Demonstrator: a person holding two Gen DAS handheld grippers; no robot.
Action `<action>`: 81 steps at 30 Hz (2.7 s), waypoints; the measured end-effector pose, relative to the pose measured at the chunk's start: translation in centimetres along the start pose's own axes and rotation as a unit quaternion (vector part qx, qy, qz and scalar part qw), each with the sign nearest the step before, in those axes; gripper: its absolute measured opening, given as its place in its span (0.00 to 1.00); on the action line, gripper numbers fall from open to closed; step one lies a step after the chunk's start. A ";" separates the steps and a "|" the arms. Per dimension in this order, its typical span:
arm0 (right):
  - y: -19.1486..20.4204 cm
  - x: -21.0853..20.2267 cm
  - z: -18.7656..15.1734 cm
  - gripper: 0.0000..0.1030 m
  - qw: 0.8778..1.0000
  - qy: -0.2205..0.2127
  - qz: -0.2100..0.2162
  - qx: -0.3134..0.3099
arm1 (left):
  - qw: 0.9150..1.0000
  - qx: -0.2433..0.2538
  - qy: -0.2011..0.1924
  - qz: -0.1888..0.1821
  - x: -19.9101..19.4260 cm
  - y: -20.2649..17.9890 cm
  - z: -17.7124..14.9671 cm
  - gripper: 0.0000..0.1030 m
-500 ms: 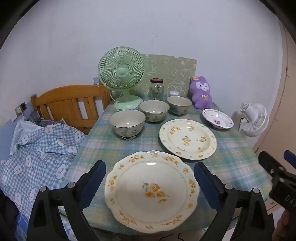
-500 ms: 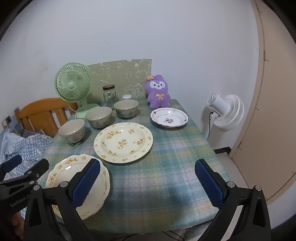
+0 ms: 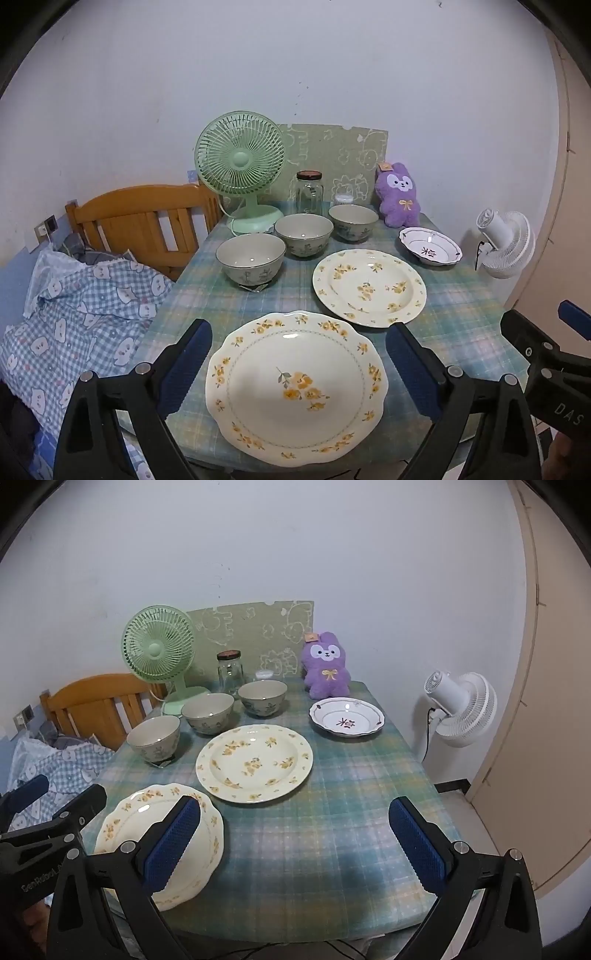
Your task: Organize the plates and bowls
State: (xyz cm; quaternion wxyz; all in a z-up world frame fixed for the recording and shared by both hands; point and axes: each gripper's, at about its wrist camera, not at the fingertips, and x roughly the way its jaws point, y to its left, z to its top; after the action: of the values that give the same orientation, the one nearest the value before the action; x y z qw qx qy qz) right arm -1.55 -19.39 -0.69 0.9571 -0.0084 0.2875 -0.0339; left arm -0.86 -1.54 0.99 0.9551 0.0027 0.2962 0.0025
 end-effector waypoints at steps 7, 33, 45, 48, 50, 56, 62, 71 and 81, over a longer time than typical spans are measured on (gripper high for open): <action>0.3 0.2 0.1 1.00 1.000 -0.001 -0.003 -0.004 | 1.000 0.002 -0.003 0.004 0.1 0.0 0.0 0.93; 0.6 0.8 0.3 1.00 1.000 0.009 -0.017 0.000 | 1.000 -0.004 -0.006 -0.024 0.6 0.3 0.2 0.90; 0.4 0.5 0.4 1.00 1.000 0.007 -0.018 0.000 | 1.000 -0.009 -0.007 -0.020 0.4 0.3 0.3 0.90; 0.3 0.4 0.5 1.00 1.000 0.006 -0.018 -0.001 | 1.000 -0.009 -0.006 -0.021 0.4 0.4 0.3 0.90; 0.3 0.4 0.5 1.00 1.000 0.006 -0.018 -0.001 | 1.000 -0.009 -0.006 -0.020 0.4 0.4 0.3 0.90; 0.3 0.3 0.5 1.00 1.000 0.006 -0.018 0.000 | 1.000 -0.009 -0.006 -0.020 0.4 0.4 0.3 0.87; 0.3 0.2 0.5 1.00 1.000 0.005 -0.018 -0.001 | 1.000 -0.009 -0.007 -0.021 0.4 0.4 0.3 0.87; 0.3 0.1 0.6 1.00 1.000 0.004 -0.016 -0.001 | 1.000 -0.010 -0.009 -0.019 0.2 0.4 0.4 0.87; 1.3 0.7 1.4 0.99 1.000 0.010 0.003 -0.006 | 1.000 -0.010 -0.005 -0.012 0.5 0.9 1.3 0.87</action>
State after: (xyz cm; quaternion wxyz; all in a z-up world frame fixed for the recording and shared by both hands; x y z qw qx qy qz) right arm -0.12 -18.17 0.08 0.9544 -0.0126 0.2969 -0.0296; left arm 0.25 -0.60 1.80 0.9565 -0.0107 0.2913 -0.0061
